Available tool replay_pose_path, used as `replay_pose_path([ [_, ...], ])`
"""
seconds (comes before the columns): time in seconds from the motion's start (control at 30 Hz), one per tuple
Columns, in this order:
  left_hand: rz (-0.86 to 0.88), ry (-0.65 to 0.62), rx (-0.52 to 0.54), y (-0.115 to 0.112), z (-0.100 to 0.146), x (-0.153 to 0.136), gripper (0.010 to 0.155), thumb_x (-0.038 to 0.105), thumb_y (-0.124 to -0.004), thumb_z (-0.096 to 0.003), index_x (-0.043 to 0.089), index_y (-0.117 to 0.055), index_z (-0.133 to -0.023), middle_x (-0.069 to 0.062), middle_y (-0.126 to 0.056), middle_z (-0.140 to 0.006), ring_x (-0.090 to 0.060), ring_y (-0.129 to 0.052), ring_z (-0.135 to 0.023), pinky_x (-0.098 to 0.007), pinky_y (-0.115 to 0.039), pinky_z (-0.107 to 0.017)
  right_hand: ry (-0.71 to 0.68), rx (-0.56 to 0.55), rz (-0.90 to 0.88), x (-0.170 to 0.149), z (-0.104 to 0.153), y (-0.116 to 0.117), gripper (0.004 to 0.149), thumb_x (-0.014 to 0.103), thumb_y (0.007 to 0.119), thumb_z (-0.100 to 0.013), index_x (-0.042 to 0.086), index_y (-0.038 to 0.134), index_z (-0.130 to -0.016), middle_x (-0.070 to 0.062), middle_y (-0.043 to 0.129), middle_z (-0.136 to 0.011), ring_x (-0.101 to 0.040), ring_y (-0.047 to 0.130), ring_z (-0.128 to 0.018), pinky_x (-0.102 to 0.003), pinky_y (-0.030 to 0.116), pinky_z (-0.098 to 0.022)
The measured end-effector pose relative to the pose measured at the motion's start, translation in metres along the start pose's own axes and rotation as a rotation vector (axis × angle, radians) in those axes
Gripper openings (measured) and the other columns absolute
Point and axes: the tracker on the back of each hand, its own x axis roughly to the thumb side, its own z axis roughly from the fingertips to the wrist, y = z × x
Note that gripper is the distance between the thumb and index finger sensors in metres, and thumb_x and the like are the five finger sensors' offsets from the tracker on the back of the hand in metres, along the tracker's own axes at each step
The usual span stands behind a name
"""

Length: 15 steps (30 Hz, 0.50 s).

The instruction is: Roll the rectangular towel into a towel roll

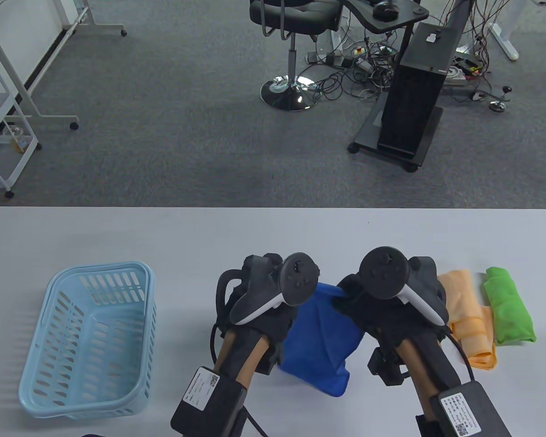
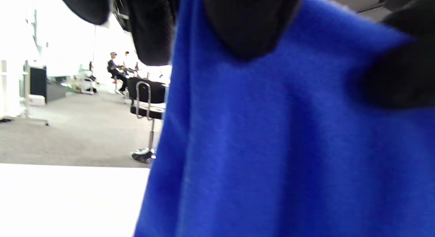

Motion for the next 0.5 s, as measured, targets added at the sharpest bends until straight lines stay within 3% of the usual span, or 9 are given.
replay_pose_path([
  [0.07, -0.008, 0.041, -0.017, -0.002, -0.013, -0.004, 0.049, 0.044, -0.080, -0.0375, 0.032, -0.095, -0.082, -0.004, -0.104, -0.075, -0.032, -0.094, -0.076, -0.060, -0.068, -0.063, 0.050, 0.028, 0.097, -0.004, -0.012, -0.001, 0.060, 0.052, 0.070, -0.032, 0.021, 0.087, -0.080, -0.010, 0.082, -0.087, -0.027, 0.097, -0.053, -0.053, 0.074, -0.054],
  [0.17, 0.137, 0.071, -0.064, -0.007, -0.035, -0.015, 0.053, 0.052, -0.079, -0.0350, 0.027, -0.101, -0.076, -0.005, -0.111, -0.067, -0.027, -0.105, -0.052, -0.051, -0.083, -0.044, 0.100, -0.002, 0.005, -0.013, -0.034, -0.002, 0.057, 0.048, 0.074, -0.032, 0.019, 0.089, -0.078, -0.011, 0.089, -0.078, -0.016, 0.100, -0.028, -0.043, 0.084, -0.039],
  [0.2, 0.256, 0.094, -0.014, -0.008, -0.043, -0.021, 0.053, 0.051, -0.081, -0.0350, 0.024, -0.101, -0.077, -0.008, -0.110, -0.070, -0.022, -0.108, -0.036, -0.047, -0.087, -0.034, 0.110, -0.074, -0.104, -0.019, -0.043, -0.004, 0.055, 0.045, 0.076, -0.031, 0.019, 0.091, -0.077, -0.011, 0.091, -0.075, -0.012, 0.100, -0.020, -0.039, 0.087, -0.032],
  [0.27, 0.371, 0.115, 0.060, -0.002, -0.056, -0.026, 0.051, 0.043, -0.085, -0.0365, 0.022, -0.099, -0.081, -0.010, -0.109, -0.074, -0.017, -0.109, -0.023, -0.043, -0.089, -0.025, 0.138, -0.206, -0.287, -0.025, -0.052, -0.011, 0.056, 0.041, 0.080, -0.030, 0.019, 0.090, -0.079, -0.012, 0.091, -0.077, -0.012, 0.104, -0.022, -0.039, 0.089, -0.033],
  [0.3, 0.403, 0.114, 0.091, 0.003, -0.059, -0.026, 0.050, 0.038, -0.085, -0.0375, 0.023, -0.096, -0.084, -0.010, -0.107, -0.077, -0.017, -0.111, -0.025, -0.043, -0.090, -0.025, 0.139, -0.267, -0.355, -0.026, -0.054, -0.016, 0.055, 0.039, 0.081, -0.029, 0.020, 0.089, -0.080, -0.012, 0.090, -0.079, -0.013, 0.106, -0.028, -0.041, 0.088, -0.037],
  [0.37, 0.482, 0.046, 0.176, 0.017, -0.063, -0.025, 0.048, 0.030, -0.085, -0.0392, 0.026, -0.093, -0.086, -0.010, -0.103, -0.082, -0.021, -0.115, -0.047, -0.047, -0.090, -0.038, 0.118, -0.375, -0.426, -0.025, -0.053, -0.029, 0.054, 0.036, 0.082, -0.029, 0.021, 0.088, -0.081, -0.012, 0.087, -0.082, -0.017, 0.107, -0.046, -0.044, 0.085, -0.047],
  [0.43, 0.529, 0.014, 0.262, 0.031, -0.058, -0.025, 0.048, 0.025, -0.084, -0.0402, 0.030, -0.091, -0.087, -0.009, -0.098, -0.089, -0.024, -0.110, -0.066, -0.052, -0.083, -0.054, 0.054, -0.473, -0.412, -0.021, -0.046, -0.042, 0.054, 0.034, 0.081, -0.029, 0.025, 0.086, -0.083, -0.009, 0.083, -0.086, -0.018, 0.104, -0.059, -0.045, 0.081, -0.055],
  [0.5, 0.518, -0.035, 0.327, 0.037, -0.045, -0.024, 0.049, 0.023, -0.083, -0.0406, 0.028, -0.091, -0.088, -0.008, -0.095, -0.092, -0.026, -0.106, -0.072, -0.052, -0.080, -0.058, -0.046, -0.529, -0.371, -0.018, -0.035, -0.045, 0.054, 0.032, 0.080, -0.030, 0.026, 0.084, -0.084, -0.007, 0.078, -0.091, -0.018, 0.100, -0.067, -0.045, 0.077, -0.059],
])
